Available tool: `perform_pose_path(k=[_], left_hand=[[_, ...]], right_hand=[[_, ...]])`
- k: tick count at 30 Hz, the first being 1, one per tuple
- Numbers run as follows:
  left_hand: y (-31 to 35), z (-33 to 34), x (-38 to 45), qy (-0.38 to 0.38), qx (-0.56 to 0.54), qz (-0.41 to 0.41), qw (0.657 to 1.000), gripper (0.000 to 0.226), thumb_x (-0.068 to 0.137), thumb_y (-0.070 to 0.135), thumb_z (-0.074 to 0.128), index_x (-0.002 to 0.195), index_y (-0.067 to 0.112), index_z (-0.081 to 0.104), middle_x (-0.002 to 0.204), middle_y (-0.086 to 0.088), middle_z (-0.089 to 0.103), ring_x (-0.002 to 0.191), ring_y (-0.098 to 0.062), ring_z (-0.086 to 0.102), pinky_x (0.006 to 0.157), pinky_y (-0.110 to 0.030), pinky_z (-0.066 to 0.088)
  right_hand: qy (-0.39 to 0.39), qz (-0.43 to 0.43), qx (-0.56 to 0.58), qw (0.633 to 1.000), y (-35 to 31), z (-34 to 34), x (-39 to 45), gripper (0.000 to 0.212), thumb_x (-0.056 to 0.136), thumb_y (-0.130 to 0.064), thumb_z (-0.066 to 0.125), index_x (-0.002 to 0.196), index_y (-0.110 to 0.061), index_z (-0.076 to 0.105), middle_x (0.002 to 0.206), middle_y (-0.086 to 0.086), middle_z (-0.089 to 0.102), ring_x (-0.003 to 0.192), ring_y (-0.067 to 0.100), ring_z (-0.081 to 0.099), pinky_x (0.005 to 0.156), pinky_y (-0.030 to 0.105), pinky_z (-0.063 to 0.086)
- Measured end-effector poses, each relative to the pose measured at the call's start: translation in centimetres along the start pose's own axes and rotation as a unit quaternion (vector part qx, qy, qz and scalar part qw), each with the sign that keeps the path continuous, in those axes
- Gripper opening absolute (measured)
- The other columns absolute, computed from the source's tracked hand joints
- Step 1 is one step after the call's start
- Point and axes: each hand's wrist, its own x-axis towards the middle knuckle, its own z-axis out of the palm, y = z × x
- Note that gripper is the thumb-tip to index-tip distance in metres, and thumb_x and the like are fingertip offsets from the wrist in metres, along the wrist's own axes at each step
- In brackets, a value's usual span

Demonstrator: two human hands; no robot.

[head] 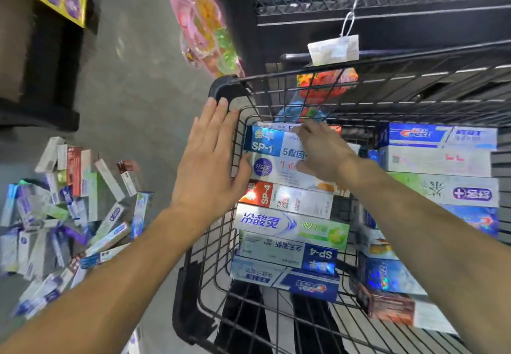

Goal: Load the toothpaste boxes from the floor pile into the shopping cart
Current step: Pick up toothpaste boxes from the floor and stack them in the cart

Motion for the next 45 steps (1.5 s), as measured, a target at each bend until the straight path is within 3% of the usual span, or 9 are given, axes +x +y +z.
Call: perform_pose_path(k=[10,16,23,28,32,34,36,39,45], left_hand=[[0.1,0.2,-0.1,-0.01,-0.029,-0.014,0.999,0.067,0.096,0.023,0.059,0.153,-0.001,0.032,0.166,-0.014,0.021,0.157,-0.024,0.006,0.119,-0.056,0.032],[0.3,0.1,0.3,-0.025,-0.017,-0.023,0.999,0.066,0.098,0.026,0.055,0.154,-0.001,0.03,0.167,-0.015,0.018,0.157,-0.023,0.002,0.121,-0.053,0.029],[0.7,0.1,0.8,-0.011,-0.036,-0.027,0.999,0.067,0.098,0.027,0.055,0.155,0.002,0.029,0.168,-0.01,0.017,0.157,-0.019,0.002,0.119,-0.05,0.035],[0.7,-0.1,0.7,0.045,-0.095,-0.001,0.994,0.065,0.092,0.018,0.063,0.148,-0.005,0.041,0.159,-0.02,0.035,0.151,-0.03,0.025,0.119,-0.041,0.034],[-0.2,-0.7,-0.2,0.123,-0.173,-0.02,0.977,0.054,0.094,0.025,0.055,0.141,-0.001,0.051,0.144,-0.019,0.054,0.13,-0.031,0.054,0.11,-0.038,0.044],[-2.4,-2.0,-1.7,0.213,-0.19,-0.048,0.957,0.048,0.093,0.019,0.056,0.134,-0.005,0.056,0.131,-0.023,0.062,0.117,-0.03,0.058,0.103,-0.028,0.041],[-6.7,-3.3,-4.8,0.263,-0.153,-0.072,0.95,0.047,0.093,0.02,0.057,0.133,-0.006,0.057,0.13,-0.024,0.063,0.117,-0.033,0.06,0.103,-0.033,0.043],[-14.8,-5.1,-12.4,0.2,-0.073,-0.133,0.968,0.056,0.095,0.034,0.049,0.141,0.002,0.052,0.144,-0.017,0.057,0.125,-0.034,0.059,0.102,-0.047,0.049],[-26.9,-8.7,-31.7,0.149,-0.037,-0.266,0.952,0.057,0.097,0.033,0.051,0.146,0.004,0.047,0.142,-0.018,0.056,0.119,-0.037,0.058,0.096,-0.042,0.046]], right_hand=[[0.016,0.017,0.054,0.998,0.0,1.6,0.2,0.072,0.1,-0.031,0.051,0.16,-0.011,0.017,0.156,0.01,0.036,0.141,0.031,0.031,0.12,0.039,0.023],[0.026,0.025,0.041,0.999,-1.0,1.2,-1.0,0.074,0.101,-0.037,0.046,0.162,-0.014,0.009,0.164,0.007,0.023,0.151,0.026,0.018,0.126,0.04,0.008],[0.067,0.024,0.052,0.996,0.1,0.4,-4.0,0.07,0.098,-0.042,0.053,0.157,-0.016,0.027,0.158,0.009,0.034,0.145,0.031,0.03,0.121,0.042,0.021],[0.209,-0.031,0.042,0.977,-2.3,-1.9,-6.5,0.057,0.088,-0.041,0.043,0.13,-0.005,0.057,0.122,0.017,0.06,0.112,0.037,0.054,0.097,0.041,0.04],[0.261,-0.051,0.019,0.964,-6.7,-5.2,-7.8,0.048,0.088,-0.031,0.054,0.129,-0.007,0.059,0.12,0.015,0.061,0.111,0.032,0.05,0.095,0.038,0.038],[0.264,-0.08,0.004,0.961,-9.8,-6.7,-8.2,0.045,0.088,-0.031,0.053,0.127,-0.008,0.059,0.118,0.014,0.061,0.111,0.034,0.052,0.096,0.039,0.038],[0.264,-0.122,-0.016,0.957,-13.9,-7.7,-8.2,0.045,0.089,-0.031,0.052,0.127,-0.009,0.059,0.119,0.015,0.062,0.112,0.037,0.055,0.097,0.042,0.039],[0.266,-0.187,-0.045,0.945,-21.7,-7.2,-7.8,0.046,0.089,-0.031,0.055,0.128,-0.008,0.058,0.122,0.015,0.061,0.113,0.038,0.054,0.099,0.042,0.038],[0.17,-0.275,-0.101,0.941,-39.8,2.5,-4.3,0.061,0.091,-0.042,0.052,0.137,-0.003,0.053,0.13,0.018,0.059,0.118,0.039,0.054,0.103,0.047,0.043]])
